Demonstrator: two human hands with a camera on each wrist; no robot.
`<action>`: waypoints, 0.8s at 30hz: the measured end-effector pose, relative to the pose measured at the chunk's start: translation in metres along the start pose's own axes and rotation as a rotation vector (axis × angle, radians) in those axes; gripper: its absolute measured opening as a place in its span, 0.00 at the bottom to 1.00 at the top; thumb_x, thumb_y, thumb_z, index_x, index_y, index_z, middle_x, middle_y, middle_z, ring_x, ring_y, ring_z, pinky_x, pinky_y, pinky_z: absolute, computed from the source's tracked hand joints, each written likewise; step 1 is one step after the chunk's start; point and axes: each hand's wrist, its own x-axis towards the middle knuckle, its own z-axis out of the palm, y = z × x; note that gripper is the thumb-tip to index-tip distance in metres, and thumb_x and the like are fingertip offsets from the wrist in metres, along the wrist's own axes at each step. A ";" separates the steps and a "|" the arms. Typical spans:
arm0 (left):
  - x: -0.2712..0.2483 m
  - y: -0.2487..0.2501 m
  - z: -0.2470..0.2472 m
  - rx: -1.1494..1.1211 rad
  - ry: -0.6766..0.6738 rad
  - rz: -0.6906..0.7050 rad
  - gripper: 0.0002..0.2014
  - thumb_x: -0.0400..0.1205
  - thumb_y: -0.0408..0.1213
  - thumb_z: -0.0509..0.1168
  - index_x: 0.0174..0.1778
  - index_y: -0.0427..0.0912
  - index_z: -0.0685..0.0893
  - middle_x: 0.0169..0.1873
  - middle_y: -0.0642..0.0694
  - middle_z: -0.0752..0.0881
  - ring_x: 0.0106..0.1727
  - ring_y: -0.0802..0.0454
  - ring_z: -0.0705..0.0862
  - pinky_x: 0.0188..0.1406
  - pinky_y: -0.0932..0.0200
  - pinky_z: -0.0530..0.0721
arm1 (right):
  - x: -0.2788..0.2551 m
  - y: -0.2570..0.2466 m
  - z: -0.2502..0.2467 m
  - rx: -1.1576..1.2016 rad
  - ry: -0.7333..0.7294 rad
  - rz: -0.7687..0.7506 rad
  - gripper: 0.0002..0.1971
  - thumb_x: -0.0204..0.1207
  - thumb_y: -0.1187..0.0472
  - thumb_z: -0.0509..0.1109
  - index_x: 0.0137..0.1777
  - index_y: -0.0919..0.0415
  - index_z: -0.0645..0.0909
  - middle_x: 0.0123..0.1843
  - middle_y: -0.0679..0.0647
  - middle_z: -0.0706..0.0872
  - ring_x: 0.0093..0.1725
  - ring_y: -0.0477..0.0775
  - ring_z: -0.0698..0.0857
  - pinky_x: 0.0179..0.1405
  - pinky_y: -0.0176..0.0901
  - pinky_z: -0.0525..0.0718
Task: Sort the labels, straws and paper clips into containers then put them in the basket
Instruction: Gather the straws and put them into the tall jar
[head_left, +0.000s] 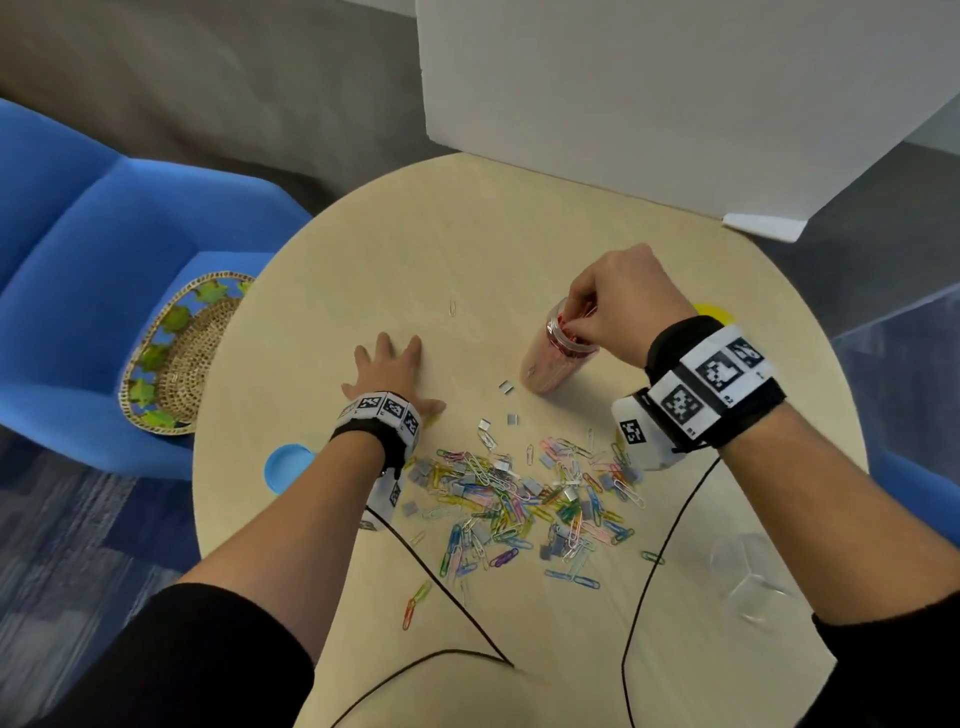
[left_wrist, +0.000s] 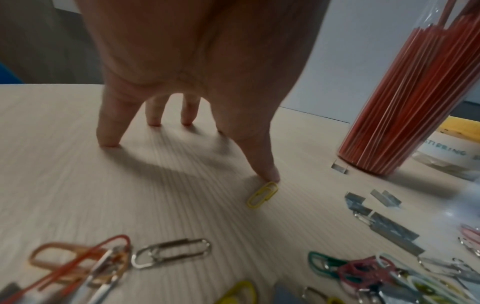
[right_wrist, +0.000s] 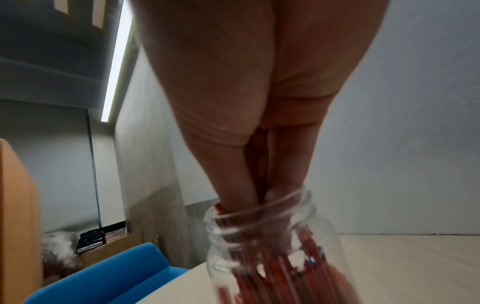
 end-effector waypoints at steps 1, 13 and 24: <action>0.000 0.000 0.000 0.000 0.000 0.002 0.50 0.70 0.62 0.75 0.83 0.62 0.51 0.83 0.47 0.50 0.83 0.34 0.47 0.68 0.23 0.70 | 0.000 -0.001 0.000 0.002 -0.008 0.017 0.04 0.72 0.64 0.77 0.41 0.55 0.91 0.46 0.53 0.89 0.52 0.54 0.86 0.55 0.47 0.87; 0.003 -0.001 0.004 -0.011 0.018 0.012 0.50 0.70 0.61 0.75 0.82 0.62 0.51 0.83 0.47 0.49 0.83 0.34 0.47 0.68 0.20 0.67 | 0.002 -0.016 -0.006 -0.061 -0.050 0.064 0.07 0.70 0.66 0.76 0.42 0.52 0.92 0.50 0.56 0.89 0.49 0.57 0.87 0.54 0.50 0.88; 0.004 -0.005 0.001 -0.013 -0.014 0.040 0.49 0.70 0.60 0.76 0.82 0.60 0.55 0.81 0.45 0.53 0.82 0.33 0.50 0.70 0.22 0.67 | 0.007 -0.026 0.008 -0.364 -0.100 0.110 0.09 0.76 0.61 0.70 0.52 0.51 0.91 0.48 0.57 0.88 0.41 0.62 0.83 0.39 0.45 0.78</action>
